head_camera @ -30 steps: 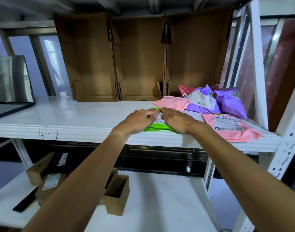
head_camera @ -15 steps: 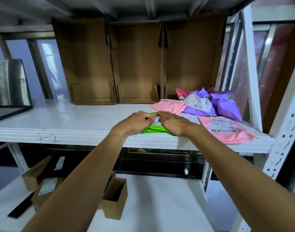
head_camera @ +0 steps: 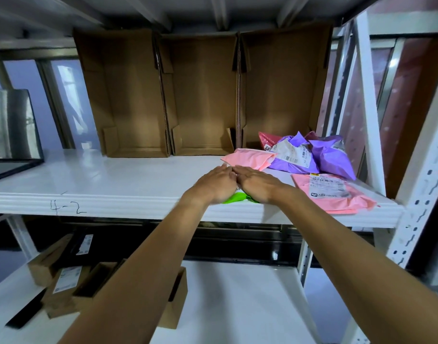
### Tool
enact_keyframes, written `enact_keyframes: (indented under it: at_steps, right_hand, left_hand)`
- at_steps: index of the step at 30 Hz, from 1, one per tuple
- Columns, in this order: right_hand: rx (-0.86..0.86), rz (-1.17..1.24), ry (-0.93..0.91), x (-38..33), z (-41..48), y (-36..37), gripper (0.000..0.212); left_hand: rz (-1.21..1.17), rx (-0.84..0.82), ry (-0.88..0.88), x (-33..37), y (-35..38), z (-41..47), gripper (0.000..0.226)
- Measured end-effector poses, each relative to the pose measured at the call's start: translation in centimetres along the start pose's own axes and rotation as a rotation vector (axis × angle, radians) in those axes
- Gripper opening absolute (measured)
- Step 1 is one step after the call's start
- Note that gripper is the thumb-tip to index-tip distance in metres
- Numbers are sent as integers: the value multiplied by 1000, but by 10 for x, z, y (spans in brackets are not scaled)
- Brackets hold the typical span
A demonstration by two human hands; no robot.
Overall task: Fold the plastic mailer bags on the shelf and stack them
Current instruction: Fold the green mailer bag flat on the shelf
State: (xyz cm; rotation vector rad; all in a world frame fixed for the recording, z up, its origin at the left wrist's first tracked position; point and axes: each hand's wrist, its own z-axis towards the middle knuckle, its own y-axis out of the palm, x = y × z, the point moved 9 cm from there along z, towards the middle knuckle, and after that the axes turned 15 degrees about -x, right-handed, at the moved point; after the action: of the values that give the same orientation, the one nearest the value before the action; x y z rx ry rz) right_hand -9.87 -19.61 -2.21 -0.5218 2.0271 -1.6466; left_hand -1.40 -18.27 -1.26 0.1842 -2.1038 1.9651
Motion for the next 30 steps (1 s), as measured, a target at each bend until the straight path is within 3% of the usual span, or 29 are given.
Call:
enact_keyframes:
  at_steps: [9, 18, 30]
  right_hand:
    - [-63, 55, 24, 4, -1, 2, 52]
    - [-98, 128, 69, 11, -23, -2, 51]
    - [184, 480, 58, 41, -15, -9, 52]
  left_hand:
    - [125, -150, 40, -9, 6, -4, 51]
    - [-17, -153, -30, -47, 3, -4, 63]
    - [-275, -11, 29, -50, -9, -13, 51]
